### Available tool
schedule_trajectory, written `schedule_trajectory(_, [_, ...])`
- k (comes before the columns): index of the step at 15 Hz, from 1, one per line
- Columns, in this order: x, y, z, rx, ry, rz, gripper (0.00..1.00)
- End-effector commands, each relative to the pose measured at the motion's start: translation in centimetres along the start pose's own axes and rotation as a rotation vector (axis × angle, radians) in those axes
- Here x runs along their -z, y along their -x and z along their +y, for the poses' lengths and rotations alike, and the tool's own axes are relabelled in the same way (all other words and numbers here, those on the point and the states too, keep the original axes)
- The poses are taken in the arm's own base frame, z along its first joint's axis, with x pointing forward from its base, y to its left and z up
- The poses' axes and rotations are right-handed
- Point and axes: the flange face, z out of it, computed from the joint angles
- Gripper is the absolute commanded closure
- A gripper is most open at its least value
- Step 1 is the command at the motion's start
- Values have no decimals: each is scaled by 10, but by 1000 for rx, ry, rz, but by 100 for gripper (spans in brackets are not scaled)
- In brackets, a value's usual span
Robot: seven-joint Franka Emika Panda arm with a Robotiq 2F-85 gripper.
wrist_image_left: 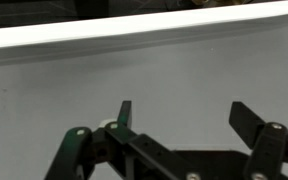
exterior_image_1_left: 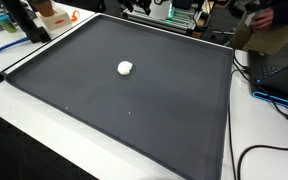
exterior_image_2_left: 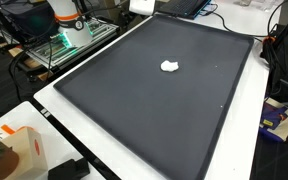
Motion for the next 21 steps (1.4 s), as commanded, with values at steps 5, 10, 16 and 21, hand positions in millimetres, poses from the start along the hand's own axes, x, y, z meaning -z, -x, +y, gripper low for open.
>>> schedule_trajectory(5, [-56, 64, -12, 185, -192, -84, 0])
schedule_trajectory(10, [-43, 110, -15, 235, -349, 90, 0])
schedule_trajectory(16, [-23, 122, -14, 300, -322, 120, 0])
schedule_trajectory(21, [-24, 120, -17, 308, -316, 106, 0])
